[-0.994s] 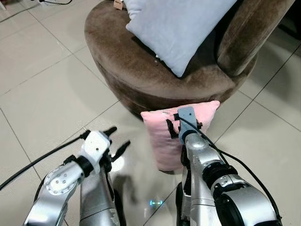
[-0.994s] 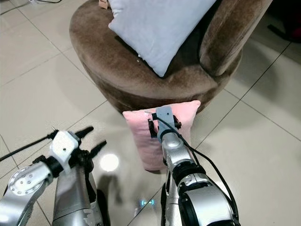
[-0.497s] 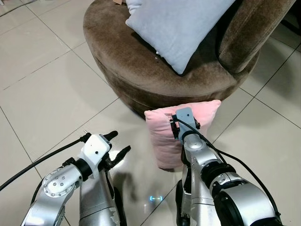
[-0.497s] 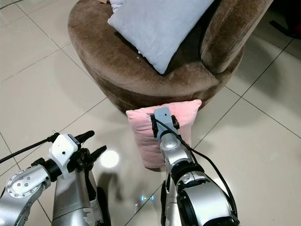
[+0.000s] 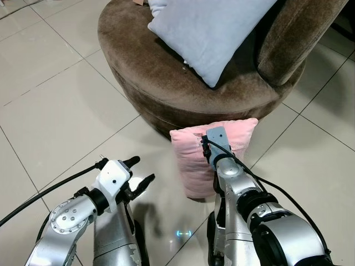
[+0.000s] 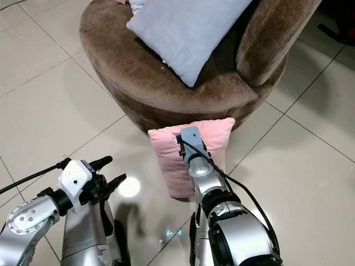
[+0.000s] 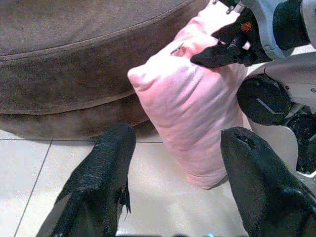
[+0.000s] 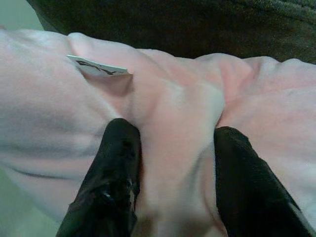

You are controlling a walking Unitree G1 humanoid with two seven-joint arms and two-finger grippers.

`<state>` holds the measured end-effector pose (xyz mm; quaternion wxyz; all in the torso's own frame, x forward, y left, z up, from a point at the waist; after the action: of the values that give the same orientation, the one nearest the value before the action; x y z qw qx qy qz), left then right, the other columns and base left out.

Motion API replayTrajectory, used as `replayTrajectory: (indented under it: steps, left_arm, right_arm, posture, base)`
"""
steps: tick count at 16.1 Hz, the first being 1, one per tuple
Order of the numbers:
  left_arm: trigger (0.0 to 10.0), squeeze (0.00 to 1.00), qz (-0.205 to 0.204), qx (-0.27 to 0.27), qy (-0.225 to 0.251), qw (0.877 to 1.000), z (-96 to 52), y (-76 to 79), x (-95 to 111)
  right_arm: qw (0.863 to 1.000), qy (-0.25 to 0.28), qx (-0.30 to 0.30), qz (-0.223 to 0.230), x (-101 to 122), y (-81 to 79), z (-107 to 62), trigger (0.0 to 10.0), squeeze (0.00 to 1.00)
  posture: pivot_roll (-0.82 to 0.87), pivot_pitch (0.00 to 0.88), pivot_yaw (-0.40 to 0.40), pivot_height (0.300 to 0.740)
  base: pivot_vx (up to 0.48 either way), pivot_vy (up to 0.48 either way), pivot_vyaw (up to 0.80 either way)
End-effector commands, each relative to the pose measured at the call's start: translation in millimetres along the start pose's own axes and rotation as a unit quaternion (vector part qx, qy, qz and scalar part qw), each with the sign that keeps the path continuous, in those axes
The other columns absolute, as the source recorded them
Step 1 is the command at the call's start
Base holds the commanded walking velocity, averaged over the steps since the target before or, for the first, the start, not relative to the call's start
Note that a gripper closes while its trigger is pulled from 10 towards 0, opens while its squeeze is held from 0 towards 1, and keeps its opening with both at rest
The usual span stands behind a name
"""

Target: Move the pillow to the sofa from floor

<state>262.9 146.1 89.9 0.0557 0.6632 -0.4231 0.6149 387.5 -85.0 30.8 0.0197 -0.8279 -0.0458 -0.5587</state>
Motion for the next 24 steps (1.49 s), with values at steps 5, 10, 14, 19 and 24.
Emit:
replayTrajectory:
  steps: [5, 10, 14, 19, 24]
  left_arm:
    - [10.0, 0.00, -0.002, -0.012, -0.006, 1.000, -1.3, 6.0, -1]
    - [10.0, 0.00, -0.002, -0.013, -0.006, 1.000, -0.1, 6.5, -2]
    - [10.0, 0.00, -0.002, -0.012, -0.006, 1.000, 0.7, 5.8, -3]
    - [10.0, 0.00, 0.002, 0.020, 0.005, 1.000, 8.6, -3.3, -2]
    - [10.0, 0.00, 0.001, 0.057, 0.021, 0.998, 14.4, -13.1, 3]
  right_arm:
    - [1.000, -0.021, 0.006, -0.002, -12, -2.1, -1.9, 0.0, 0.00]
    - [1.000, -0.020, 0.009, -0.003, -12, -1.9, -1.9, 0.0, 0.00]
    - [1.000, -0.019, 0.015, 0.004, -13, -2.6, -2.3, 0.0, 0.00]
    - [0.993, 0.030, 0.088, 0.074, 3, -9.6, -5.6, 0.0, 0.00]
    - [0.966, 0.130, 0.159, 0.154, 38, -6.0, -29.7, 0.0, 0.00]
  posture:
    - [0.06, 0.299, 0.016, 0.461]
    - [0.06, 0.293, 0.018, 0.461]
    - [0.06, 0.282, 0.017, 0.461]
    - [0.04, 0.152, 0.001, 0.461]
    - [0.02, 0.048, 0.007, 0.461]
  base:
    - [0.000, 0.000, 0.00]
    - [0.000, 0.000, 0.00]
    - [0.000, 0.000, 0.00]
    - [0.000, 0.000, 0.00]
    - [0.000, 0.000, 0.00]
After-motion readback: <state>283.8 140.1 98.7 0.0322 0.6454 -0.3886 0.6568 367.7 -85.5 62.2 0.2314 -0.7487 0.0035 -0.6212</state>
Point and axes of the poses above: a point about 5 cm out from each wrist's last joint towards the gripper, its own z axis pointing out of the wrist towards the gripper, its own x axis along the axis of the wrist's last joint, y = z × x, the point moved 5 cm from there along z, pointing out of the wrist towards the gripper, and after that the axes turned 12 degrees about z, right-handed, at the moved point
